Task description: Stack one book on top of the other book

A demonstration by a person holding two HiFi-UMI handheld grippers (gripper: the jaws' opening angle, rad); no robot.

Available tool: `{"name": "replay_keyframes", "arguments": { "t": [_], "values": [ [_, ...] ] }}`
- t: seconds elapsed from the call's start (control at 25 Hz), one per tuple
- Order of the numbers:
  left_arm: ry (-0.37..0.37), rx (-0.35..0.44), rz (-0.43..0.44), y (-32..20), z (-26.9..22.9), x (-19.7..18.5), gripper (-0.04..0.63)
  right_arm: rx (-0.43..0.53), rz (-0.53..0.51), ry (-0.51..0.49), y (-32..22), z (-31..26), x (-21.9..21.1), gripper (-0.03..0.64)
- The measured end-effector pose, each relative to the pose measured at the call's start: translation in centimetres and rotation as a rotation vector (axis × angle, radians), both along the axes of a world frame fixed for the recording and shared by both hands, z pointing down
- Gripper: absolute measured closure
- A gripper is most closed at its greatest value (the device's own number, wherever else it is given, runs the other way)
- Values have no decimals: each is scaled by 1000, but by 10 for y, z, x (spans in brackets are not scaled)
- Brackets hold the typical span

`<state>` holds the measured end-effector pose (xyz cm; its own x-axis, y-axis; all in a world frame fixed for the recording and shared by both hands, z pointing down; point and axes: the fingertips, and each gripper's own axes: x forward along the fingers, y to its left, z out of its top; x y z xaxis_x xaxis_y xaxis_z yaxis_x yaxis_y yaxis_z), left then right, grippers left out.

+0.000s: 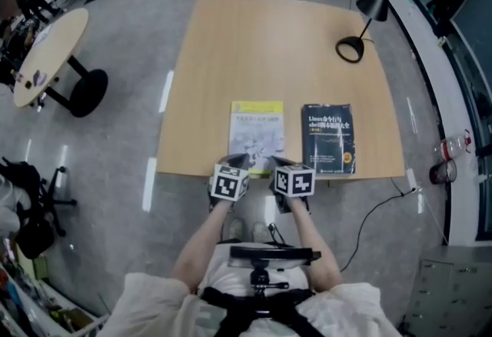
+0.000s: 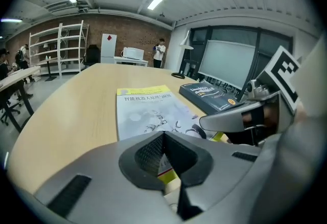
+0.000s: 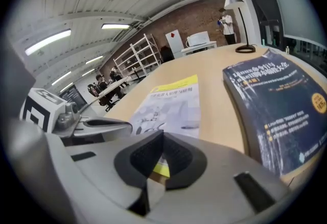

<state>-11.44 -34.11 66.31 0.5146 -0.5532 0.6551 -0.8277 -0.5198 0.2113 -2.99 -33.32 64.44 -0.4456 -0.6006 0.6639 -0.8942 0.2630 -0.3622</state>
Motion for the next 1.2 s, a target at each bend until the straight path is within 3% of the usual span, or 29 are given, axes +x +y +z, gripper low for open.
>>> {"name": "replay_keyframes", "arguments": {
  "t": [0.2, 0.4, 0.6, 0.72, 1.2],
  "values": [
    [-30, -27, -12, -1, 11, -2, 586, -36, -34, 54, -7, 11, -2, 617],
    [-14, -83, -6, -1, 16, 0, 586, -47, -49, 55, -8, 18, -2, 617],
    [-25, -74, 11, 2, 17, -1, 586, -31, -83, 136, -4, 20, -4, 617],
    [-13, -95, 26, 9, 18, -1, 586, -46, -77, 112, 4, 20, -4, 617],
    [-6, -50, 4, 62, 11, -6, 586, -15, -68, 94, 56, 18, -8, 617]
  ]
}}
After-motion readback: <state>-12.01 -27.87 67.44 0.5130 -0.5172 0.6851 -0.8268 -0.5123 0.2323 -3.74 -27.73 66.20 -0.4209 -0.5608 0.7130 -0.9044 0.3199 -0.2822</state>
